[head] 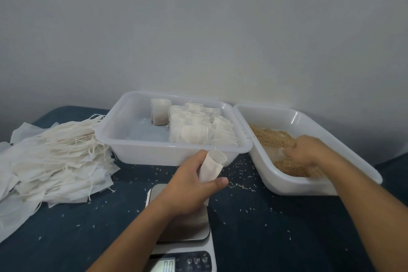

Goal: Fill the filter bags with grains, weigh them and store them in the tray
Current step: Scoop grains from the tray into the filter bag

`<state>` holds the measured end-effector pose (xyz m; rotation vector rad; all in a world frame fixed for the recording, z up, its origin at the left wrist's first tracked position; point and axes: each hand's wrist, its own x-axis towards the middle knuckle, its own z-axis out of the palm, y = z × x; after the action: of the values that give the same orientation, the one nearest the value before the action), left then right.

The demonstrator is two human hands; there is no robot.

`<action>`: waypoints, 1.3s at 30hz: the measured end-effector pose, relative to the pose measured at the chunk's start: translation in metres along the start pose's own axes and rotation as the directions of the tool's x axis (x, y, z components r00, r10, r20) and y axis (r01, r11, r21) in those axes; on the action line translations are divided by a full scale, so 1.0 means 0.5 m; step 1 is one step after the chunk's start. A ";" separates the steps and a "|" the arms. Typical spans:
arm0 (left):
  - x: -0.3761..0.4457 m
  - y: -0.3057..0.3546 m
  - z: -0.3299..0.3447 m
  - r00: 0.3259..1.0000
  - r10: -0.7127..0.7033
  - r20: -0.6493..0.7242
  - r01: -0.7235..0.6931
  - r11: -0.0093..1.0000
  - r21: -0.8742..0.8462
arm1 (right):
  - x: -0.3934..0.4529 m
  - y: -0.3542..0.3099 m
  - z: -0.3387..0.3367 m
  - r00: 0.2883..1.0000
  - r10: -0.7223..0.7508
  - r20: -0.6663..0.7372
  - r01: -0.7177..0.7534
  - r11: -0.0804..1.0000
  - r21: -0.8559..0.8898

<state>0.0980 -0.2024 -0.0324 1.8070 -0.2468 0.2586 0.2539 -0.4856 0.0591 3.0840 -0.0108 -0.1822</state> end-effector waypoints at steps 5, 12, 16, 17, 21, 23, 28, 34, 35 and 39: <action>-0.003 0.002 0.006 0.997 -0.041 0.069 0.040 0.999 0.023 | -0.010 0.048 -0.076 0.999 0.038 -0.004 -0.039 0.996 -0.079; -0.010 0.004 0.018 0.989 -0.083 0.126 0.078 0.996 0.042 | 0.005 0.097 -0.131 0.983 0.144 -0.110 -0.171 0.941 -0.292; -0.011 0.003 0.020 0.985 -0.076 0.154 0.072 0.997 0.030 | 0.012 0.097 -0.115 0.966 0.170 -0.193 -0.227 0.915 -0.333; -0.012 0.003 0.020 0.984 -0.072 0.165 0.068 0.997 0.029 | 0.013 0.093 -0.107 0.967 0.167 -0.194 -0.224 0.917 -0.331; -0.013 -0.006 0.019 0.983 -0.089 0.158 0.086 0.996 0.027 | 0.013 0.082 -0.054 0.972 0.104 -0.211 -0.156 0.956 -0.248; -0.012 -0.012 0.020 0.985 -0.106 0.137 0.101 0.994 0.044 | 0.014 0.081 -0.021 0.969 0.060 -0.238 -0.094 0.986 -0.135; -0.014 -0.012 0.015 0.993 -0.079 0.089 0.076 0.996 0.040 | 0.016 0.082 0.024 0.973 0.103 -0.205 -0.026 0.938 0.346; -0.013 0.003 0.017 0.997 -0.082 -0.011 0.083 0.997 0.008 | 0.013 0.091 0.030 0.948 0.181 -0.261 0.000 0.822 0.570; -0.013 0.003 0.016 0.996 -0.085 -0.025 0.085 0.996 0.003 | 0.008 0.090 0.033 0.944 0.179 -0.278 0.029 0.794 0.608; -0.013 0.004 0.015 0.994 -0.087 -0.073 0.087 0.996 -0.011 | -0.024 0.066 0.046 0.911 0.204 -0.358 0.160 0.626 0.763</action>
<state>0.0916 -0.2100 -0.0344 1.7918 -0.1172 0.2611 0.2389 -0.5198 0.0396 3.9156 -0.1544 0.6978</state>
